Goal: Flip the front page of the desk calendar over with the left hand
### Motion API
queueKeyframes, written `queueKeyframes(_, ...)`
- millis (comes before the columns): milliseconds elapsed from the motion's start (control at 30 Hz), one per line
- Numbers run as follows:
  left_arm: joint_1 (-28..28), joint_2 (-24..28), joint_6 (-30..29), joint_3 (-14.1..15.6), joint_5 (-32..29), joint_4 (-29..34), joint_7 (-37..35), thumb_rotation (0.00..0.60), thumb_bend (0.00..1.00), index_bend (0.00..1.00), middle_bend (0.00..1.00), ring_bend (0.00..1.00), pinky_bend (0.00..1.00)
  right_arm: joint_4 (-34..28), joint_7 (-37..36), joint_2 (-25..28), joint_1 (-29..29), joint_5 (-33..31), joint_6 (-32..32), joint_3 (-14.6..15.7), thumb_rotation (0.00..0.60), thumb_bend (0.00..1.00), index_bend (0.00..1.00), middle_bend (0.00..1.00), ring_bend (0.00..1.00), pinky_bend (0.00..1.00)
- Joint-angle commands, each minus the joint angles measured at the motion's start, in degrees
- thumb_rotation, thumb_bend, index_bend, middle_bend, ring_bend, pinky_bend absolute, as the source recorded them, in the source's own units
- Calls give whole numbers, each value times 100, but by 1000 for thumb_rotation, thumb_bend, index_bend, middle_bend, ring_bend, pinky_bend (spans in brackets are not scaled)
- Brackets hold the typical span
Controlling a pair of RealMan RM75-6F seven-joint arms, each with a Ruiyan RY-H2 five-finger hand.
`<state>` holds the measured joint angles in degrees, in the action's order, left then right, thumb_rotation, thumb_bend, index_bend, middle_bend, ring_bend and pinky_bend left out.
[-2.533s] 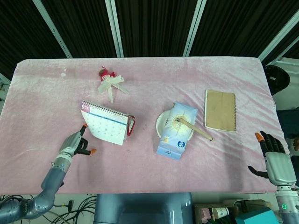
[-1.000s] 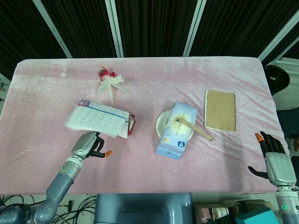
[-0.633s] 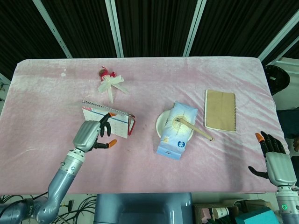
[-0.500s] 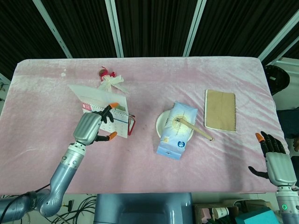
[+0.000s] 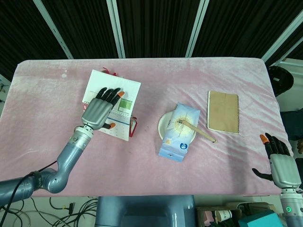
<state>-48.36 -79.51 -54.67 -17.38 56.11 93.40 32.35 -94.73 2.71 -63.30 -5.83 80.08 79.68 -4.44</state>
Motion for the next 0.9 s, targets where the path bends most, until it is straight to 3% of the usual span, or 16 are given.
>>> queueKeyframes(33, -300, 147, 459, 35, -848, -213, 400, 600, 0, 0, 22, 49, 73, -2, -7, 3, 2, -7, -3, -1, 600, 79, 0, 0, 0, 72)
queueKeyframes(267, -539, 377, 701, 262, -1969, -130, 824, 600, 0, 0, 105, 143, 225, -15, -11, 6, 4, -9, -4, 2, 600, 81, 0, 0, 0, 72)
queueKeyframes(500, -745, 539, 695, 398, -2529, -8, 966, 600, 0, 0, 129, 174, 237, -21, 0, 0, 10, -7, 7, 4, 600, 84, 0, 0, 0, 72)
queueKeyframes(633, -749, 552, 514, 316, -2404, 52, 770, 600, 0, 0, 116, 134, 170, -24, -1, 1, 14, -12, 13, 1, 600, 84, 0, 0, 0, 72)
queueKeyframes(733, -651, 543, 282, 211, -1996, 97, 398, 600, 0, 0, 86, 70, 128, -21, -11, 4, 15, -4, 14, 5, 600, 84, 0, 0, 0, 72)
queueKeyframes(900, -472, 600, -106, 77, -1177, 207, -85, 600, 0, 0, 66, 49, 106, -19, -22, 7, 15, 7, 14, 8, 600, 84, 0, 0, 0, 72)
